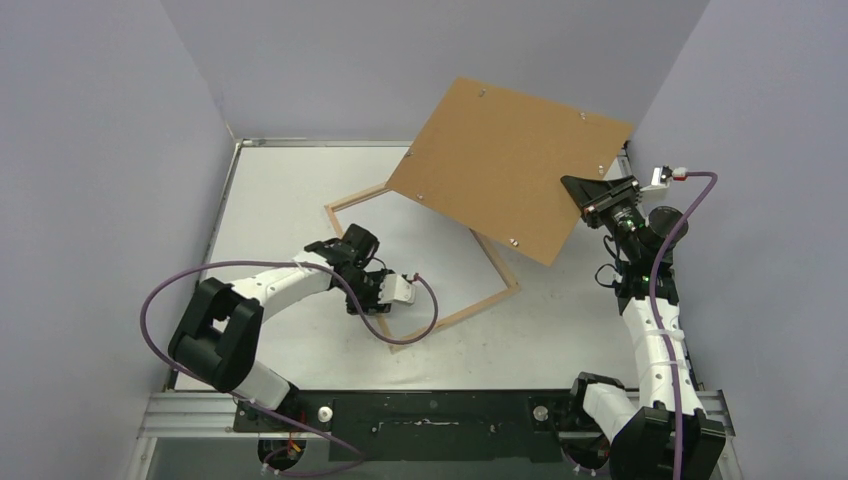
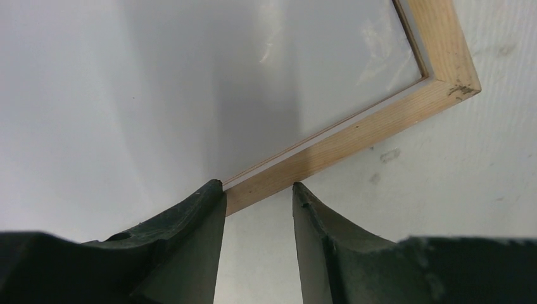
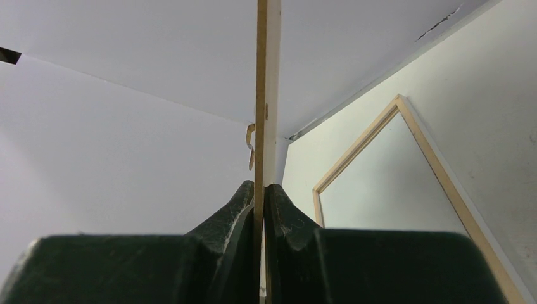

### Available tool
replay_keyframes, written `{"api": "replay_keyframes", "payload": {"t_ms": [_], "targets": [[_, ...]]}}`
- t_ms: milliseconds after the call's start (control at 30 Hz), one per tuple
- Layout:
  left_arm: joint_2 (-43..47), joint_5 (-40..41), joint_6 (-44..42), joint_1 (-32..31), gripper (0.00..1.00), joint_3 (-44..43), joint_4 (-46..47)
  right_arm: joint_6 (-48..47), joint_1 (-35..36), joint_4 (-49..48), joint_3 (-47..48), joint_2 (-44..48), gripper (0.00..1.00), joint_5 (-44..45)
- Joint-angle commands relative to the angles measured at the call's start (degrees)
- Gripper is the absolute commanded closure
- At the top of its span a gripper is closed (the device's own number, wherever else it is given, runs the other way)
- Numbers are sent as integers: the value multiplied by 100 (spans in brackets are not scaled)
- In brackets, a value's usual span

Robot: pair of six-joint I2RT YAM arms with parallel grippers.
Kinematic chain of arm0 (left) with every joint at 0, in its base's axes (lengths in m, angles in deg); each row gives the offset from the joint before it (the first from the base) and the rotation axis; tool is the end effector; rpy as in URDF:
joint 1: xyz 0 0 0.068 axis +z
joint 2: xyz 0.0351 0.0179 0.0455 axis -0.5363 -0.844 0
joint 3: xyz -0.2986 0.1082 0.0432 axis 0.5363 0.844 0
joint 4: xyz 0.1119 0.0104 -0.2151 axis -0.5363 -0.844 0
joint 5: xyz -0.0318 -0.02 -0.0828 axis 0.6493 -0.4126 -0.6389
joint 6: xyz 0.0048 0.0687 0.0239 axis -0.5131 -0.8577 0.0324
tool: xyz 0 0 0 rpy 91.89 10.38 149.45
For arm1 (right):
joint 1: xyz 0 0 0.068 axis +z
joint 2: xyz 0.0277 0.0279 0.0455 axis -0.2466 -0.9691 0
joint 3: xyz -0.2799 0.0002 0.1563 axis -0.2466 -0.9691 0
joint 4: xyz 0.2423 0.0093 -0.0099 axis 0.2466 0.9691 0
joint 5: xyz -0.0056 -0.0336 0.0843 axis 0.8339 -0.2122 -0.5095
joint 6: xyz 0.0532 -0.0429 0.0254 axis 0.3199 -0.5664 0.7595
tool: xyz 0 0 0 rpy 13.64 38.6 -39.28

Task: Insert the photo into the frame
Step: Adjust the photo frame at the center of the board.

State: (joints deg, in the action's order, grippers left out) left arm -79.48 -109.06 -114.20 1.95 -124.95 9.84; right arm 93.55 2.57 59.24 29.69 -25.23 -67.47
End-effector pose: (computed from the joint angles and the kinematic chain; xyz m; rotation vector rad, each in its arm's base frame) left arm 0.2099 -0.1493 0.2131 2.0683 1.8125 -0.3903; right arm 0.1979 -0.0018 0.3884 0.5815 1.5623 1.3229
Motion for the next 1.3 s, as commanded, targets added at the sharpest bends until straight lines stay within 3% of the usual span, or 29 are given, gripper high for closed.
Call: {"api": "replay_keyframes", "payload": {"t_ms": [0, 300, 533, 633, 833, 1033, 1267], "targets": [[25, -299, 1571, -388, 61, -106, 345, 126, -76, -675, 148, 77, 95, 47], [-280, -269, 3316, -973, 62, -341, 578, -47, -146, -370, 403, 104, 95, 189], [-31, -259, 3683, -895, 38, -900, 224, -38, -148, -355, 468, 94, 95, 193], [241, -634, 3611, -368, 32, -1295, -220, -42, -157, -325, 501, 127, 95, 228], [203, -1031, 3034, 1343, 27, -2061, -609, -68, -168, -214, 488, 248, 95, 376], [-1435, -1109, 3778, 2749, 23, -3551, -354, -140, -161, 32, 360, 477, 95, 468], [-2967, -823, 4543, 3198, 22, -5164, -53, -182, -130, 299, 213, 622, 95, 542]]}}
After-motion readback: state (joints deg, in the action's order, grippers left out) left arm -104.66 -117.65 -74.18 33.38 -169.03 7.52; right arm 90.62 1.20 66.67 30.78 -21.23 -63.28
